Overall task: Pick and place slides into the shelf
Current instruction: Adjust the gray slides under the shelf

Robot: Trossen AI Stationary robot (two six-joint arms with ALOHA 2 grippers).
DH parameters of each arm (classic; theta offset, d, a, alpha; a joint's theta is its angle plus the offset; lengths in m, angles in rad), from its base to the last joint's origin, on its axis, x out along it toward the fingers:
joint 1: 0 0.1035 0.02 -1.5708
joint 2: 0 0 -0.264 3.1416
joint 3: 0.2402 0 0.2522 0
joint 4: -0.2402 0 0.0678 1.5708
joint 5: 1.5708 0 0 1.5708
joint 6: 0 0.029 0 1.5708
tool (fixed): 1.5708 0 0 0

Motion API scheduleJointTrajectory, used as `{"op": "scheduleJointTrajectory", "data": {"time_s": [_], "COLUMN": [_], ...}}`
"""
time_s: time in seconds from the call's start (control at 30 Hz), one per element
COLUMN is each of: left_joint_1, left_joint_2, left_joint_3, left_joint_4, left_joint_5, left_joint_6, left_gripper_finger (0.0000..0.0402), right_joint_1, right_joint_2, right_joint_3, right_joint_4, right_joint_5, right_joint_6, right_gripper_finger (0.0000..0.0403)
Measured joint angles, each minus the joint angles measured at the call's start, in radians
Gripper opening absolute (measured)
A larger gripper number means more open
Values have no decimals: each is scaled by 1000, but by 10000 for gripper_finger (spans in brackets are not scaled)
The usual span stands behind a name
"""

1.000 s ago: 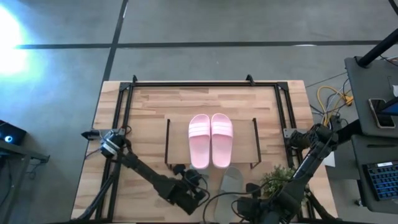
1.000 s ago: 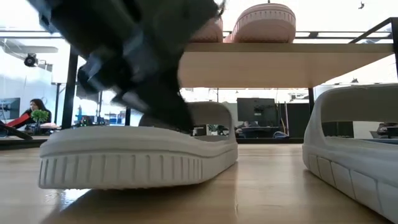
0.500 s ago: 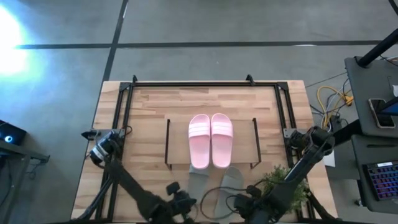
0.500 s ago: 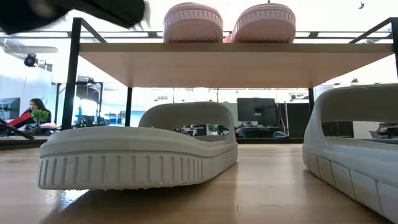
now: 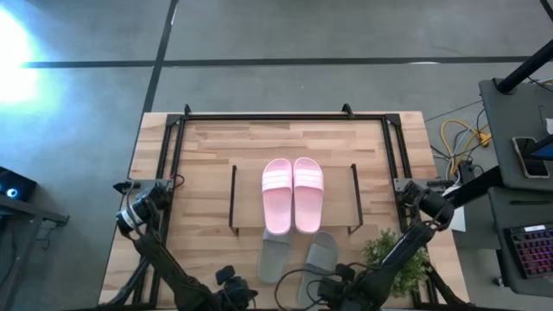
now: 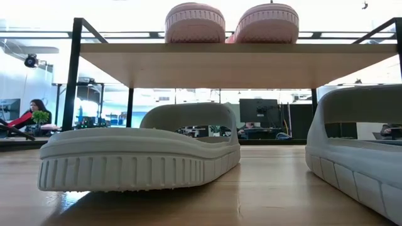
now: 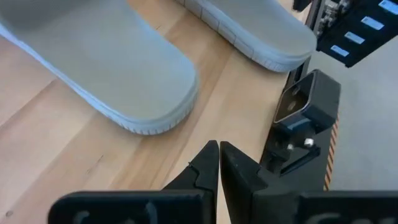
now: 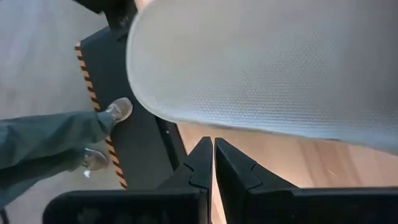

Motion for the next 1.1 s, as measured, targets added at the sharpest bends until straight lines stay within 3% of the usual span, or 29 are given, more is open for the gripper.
{"op": "scheduleJointTrajectory", "data": {"time_s": [0.13,0.43,0.67,0.87,1.1], "left_joint_1": [0,2,14,14,18], "left_joint_2": [0,0,0,0,0], "left_joint_3": [0,-2,-2,-2,-34], "left_joint_4": [2,2,2,2,-3], "left_joint_5": [-2,-3,-3,-1,21], "left_joint_6": [0,0,1,1,-25], "left_gripper_finger": [1,1,1,1,1], "right_joint_1": [-8,-51,-122,-175,-148], "right_joint_2": [17,8,8,7,-7], "right_joint_3": [0,0,-2,-2,-2], "right_joint_4": [-44,-282,-296,-316,-375], "right_joint_5": [10,156,272,269,267], "right_joint_6": [-22,-14,-90,-138,-105], "right_gripper_finger": [11,11,11,11,11]}}
